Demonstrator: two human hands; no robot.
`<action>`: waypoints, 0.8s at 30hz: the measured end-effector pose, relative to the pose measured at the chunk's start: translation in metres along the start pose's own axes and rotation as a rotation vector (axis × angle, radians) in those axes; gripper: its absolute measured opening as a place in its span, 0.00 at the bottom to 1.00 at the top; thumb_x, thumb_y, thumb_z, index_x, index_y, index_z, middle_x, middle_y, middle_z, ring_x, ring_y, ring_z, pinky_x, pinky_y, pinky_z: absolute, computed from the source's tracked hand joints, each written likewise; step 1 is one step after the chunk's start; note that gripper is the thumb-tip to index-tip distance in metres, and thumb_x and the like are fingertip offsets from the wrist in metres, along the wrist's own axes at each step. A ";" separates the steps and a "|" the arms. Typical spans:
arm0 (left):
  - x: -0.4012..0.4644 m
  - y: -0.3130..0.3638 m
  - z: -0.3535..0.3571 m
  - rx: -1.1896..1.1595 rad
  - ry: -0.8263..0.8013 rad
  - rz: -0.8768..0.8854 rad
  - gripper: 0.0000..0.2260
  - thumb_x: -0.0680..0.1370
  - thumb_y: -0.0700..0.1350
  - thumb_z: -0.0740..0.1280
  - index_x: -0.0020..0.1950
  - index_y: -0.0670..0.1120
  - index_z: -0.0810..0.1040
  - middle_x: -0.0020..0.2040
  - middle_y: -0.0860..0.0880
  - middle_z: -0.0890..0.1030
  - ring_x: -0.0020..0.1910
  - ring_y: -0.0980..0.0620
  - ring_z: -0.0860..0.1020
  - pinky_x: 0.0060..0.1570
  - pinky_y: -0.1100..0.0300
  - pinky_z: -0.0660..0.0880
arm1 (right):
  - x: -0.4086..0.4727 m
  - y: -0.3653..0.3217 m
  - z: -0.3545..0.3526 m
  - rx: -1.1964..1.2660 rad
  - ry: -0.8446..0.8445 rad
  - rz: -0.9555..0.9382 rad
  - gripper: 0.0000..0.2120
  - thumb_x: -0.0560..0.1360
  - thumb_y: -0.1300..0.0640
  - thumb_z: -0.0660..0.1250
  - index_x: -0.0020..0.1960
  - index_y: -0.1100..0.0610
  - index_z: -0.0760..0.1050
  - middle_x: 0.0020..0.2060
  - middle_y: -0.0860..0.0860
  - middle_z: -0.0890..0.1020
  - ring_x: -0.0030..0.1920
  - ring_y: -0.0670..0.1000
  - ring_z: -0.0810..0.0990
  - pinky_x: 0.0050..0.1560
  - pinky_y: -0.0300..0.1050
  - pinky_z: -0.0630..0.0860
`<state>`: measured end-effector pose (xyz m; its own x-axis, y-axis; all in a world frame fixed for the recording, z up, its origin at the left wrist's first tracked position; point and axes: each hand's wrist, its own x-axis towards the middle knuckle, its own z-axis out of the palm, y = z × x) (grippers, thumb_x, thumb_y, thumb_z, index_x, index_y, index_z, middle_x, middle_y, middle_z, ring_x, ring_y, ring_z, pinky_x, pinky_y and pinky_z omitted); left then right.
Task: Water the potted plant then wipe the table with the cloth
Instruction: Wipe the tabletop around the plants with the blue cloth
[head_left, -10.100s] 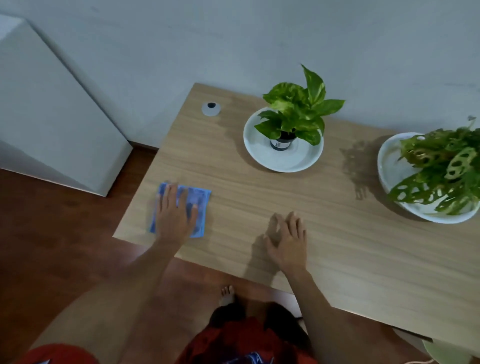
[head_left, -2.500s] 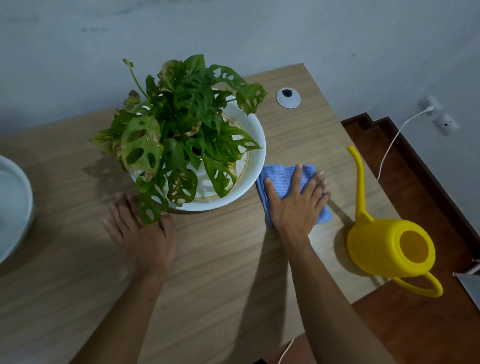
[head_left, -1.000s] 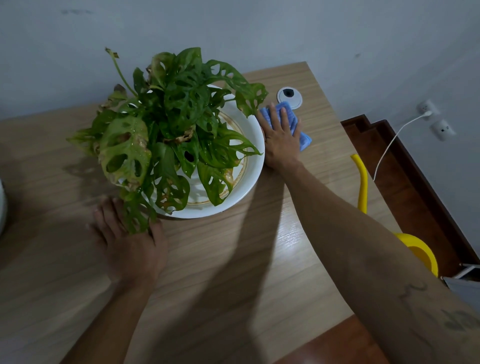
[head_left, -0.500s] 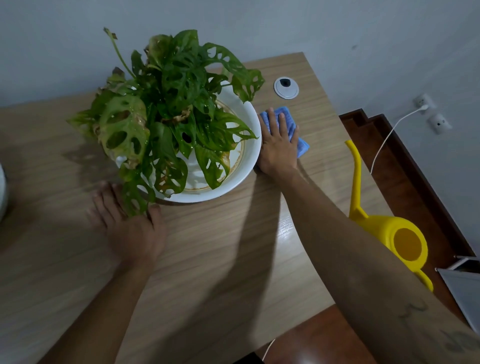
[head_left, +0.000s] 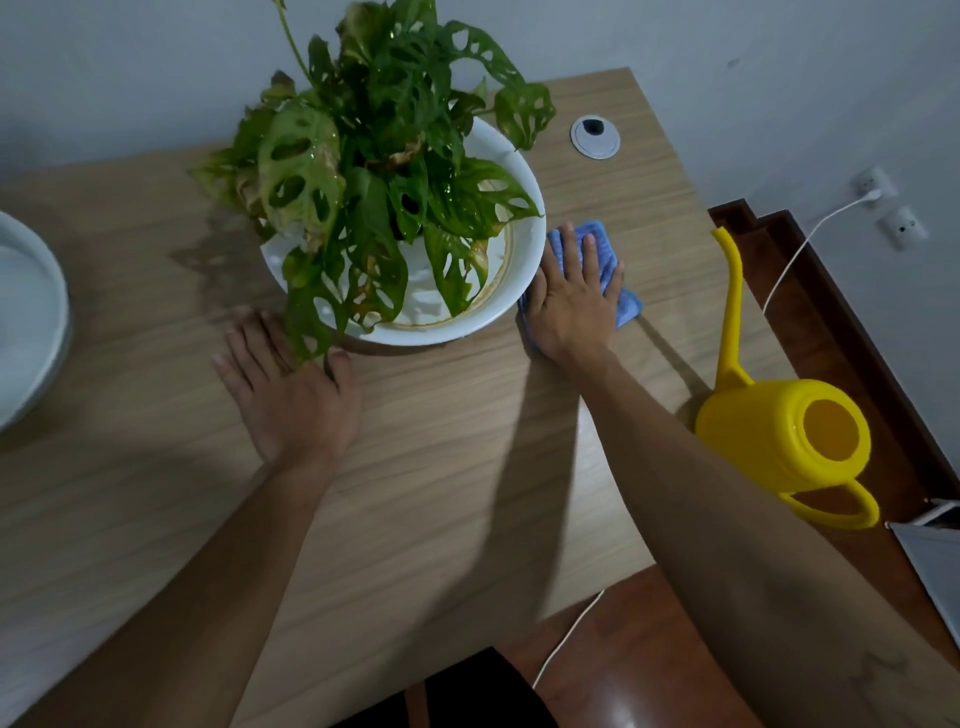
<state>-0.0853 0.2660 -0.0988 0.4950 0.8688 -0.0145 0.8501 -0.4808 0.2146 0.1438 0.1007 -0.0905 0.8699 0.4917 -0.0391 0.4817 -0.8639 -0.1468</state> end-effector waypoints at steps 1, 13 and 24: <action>0.000 0.001 0.000 0.003 -0.006 0.003 0.33 0.82 0.53 0.54 0.81 0.38 0.50 0.82 0.38 0.53 0.81 0.41 0.48 0.79 0.42 0.43 | -0.005 -0.001 0.001 0.000 0.010 0.014 0.24 0.84 0.46 0.41 0.80 0.45 0.51 0.80 0.48 0.51 0.80 0.53 0.45 0.76 0.63 0.42; 0.000 -0.019 -0.009 -0.092 -0.039 0.096 0.33 0.82 0.55 0.54 0.82 0.39 0.52 0.82 0.39 0.55 0.81 0.42 0.51 0.80 0.45 0.44 | -0.082 -0.038 0.016 0.032 0.051 0.135 0.24 0.84 0.47 0.44 0.80 0.46 0.53 0.80 0.49 0.53 0.80 0.53 0.45 0.76 0.64 0.41; -0.014 -0.084 -0.043 -0.251 -0.140 0.348 0.25 0.84 0.51 0.54 0.78 0.38 0.64 0.80 0.41 0.63 0.80 0.42 0.57 0.79 0.46 0.54 | -0.159 -0.121 0.032 0.060 0.088 0.189 0.25 0.83 0.46 0.45 0.80 0.45 0.53 0.80 0.49 0.55 0.80 0.53 0.47 0.75 0.64 0.44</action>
<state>-0.1716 0.2995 -0.0749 0.7780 0.6276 -0.0275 0.5673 -0.6831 0.4600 -0.0559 0.1305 -0.0986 0.9512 0.3083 0.0148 0.3048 -0.9305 -0.2034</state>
